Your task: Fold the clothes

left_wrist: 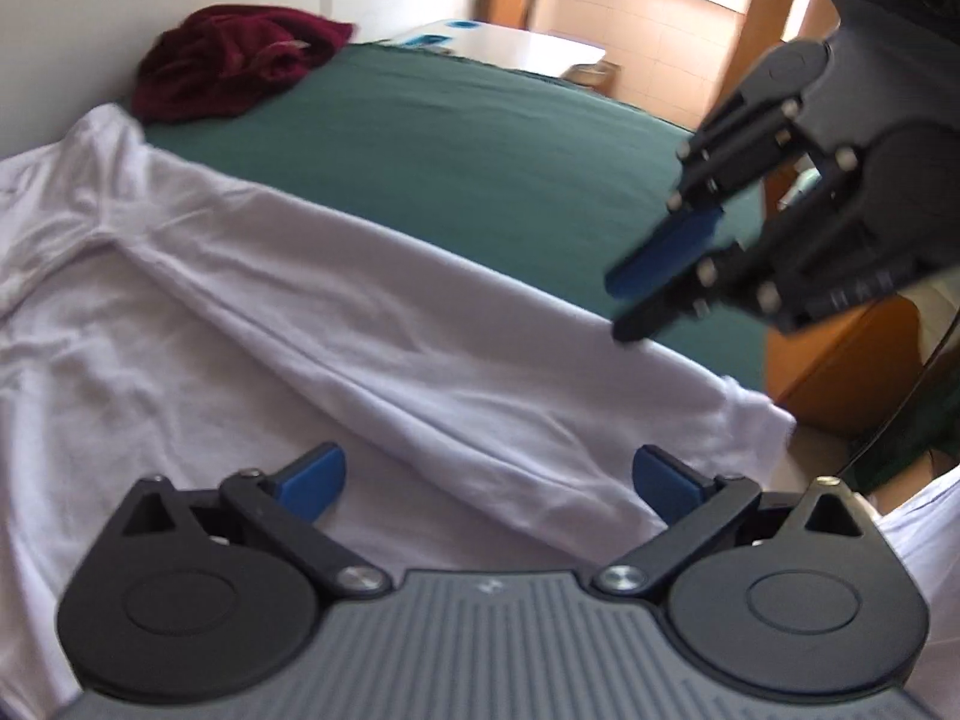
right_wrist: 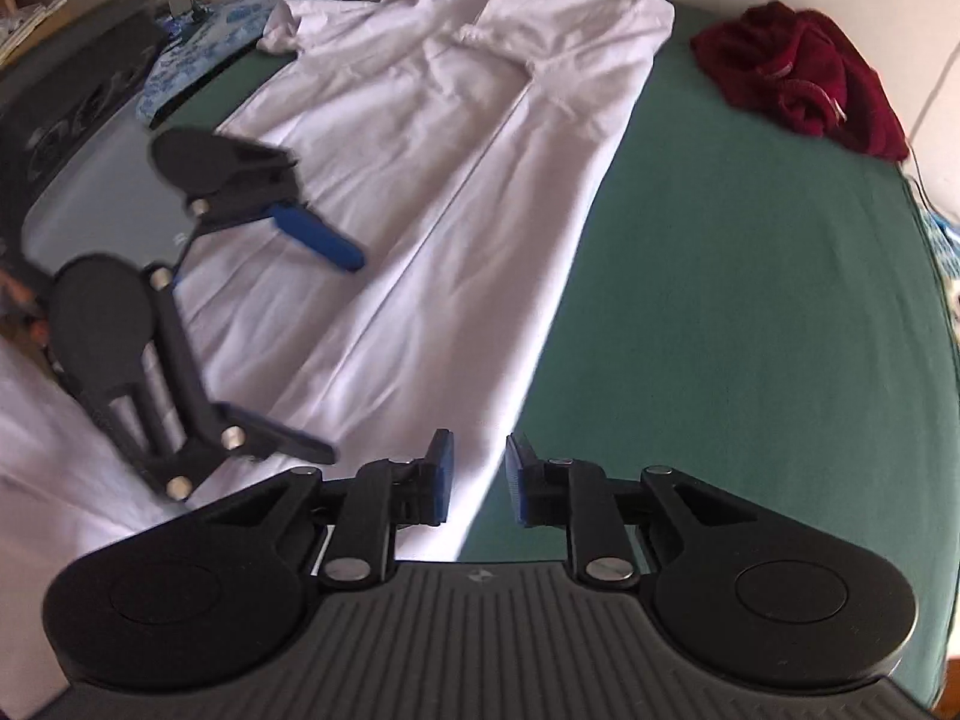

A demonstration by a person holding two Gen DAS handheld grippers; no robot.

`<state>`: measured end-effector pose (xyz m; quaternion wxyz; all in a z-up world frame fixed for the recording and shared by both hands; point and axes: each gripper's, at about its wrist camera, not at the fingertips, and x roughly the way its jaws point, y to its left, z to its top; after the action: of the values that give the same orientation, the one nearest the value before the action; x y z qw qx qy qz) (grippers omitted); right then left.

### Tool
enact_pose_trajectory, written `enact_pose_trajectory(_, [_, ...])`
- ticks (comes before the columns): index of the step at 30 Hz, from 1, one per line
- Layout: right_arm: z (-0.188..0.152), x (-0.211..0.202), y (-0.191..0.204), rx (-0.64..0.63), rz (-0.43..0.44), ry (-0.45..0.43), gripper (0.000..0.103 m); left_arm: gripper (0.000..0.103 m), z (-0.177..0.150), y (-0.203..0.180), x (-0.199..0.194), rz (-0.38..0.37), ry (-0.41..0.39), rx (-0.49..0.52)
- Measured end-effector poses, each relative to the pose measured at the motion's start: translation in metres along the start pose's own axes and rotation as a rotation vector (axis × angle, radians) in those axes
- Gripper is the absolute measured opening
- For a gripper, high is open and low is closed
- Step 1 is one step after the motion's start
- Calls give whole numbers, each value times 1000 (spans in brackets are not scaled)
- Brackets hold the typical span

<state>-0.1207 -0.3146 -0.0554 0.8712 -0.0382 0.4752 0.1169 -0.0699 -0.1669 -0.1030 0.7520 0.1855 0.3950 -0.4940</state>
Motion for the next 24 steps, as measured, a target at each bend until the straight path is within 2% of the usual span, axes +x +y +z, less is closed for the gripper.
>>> enact_pose_trajectory(2, [28, 8, -22, 7, 31, -83, 20, 101, 6, 6, 1, 38, -6, -42])
enact_pose_trajectory(5, [89, 26, -54, 5, 83, -178, 26, 102, 16, 16, 4, 103, -16, -117])
enact_pose_trajectory(7, [132, 48, -72, -13, 115, -206, 27, 102, 26, 30, 8, 173, -26, -195])
enact_pose_trajectory(12, [234, 117, -103, 27, 225, -190, 28, 102, 52, 86, 8, 361, -89, -367])
enact_pose_trajectory(14, [272, 137, -104, 31, 238, -176, 29, 102, 63, 116, 8, 434, -119, -437])
enact_pose_trajectory(15, [289, 146, -104, 40, 242, -169, 32, 102, 68, 130, 9, 473, -135, -467])
enact_pose_trajectory(16, [304, 155, -104, 53, 247, -165, 39, 102, 73, 145, 9, 512, -151, -496])
enact_pose_trajectory(19, [340, 181, -97, 65, 264, -161, 40, 102, 88, 178, 22, 628, -151, -476])
enact_pose_trajectory(20, [349, 189, -94, 67, 265, -162, 39, 102, 93, 187, 28, 645, -143, -462])
enact_pose_trajectory(24, [364, 211, -73, 33, 243, -153, 39, 102, 99, 221, 48, 626, -127, -476])
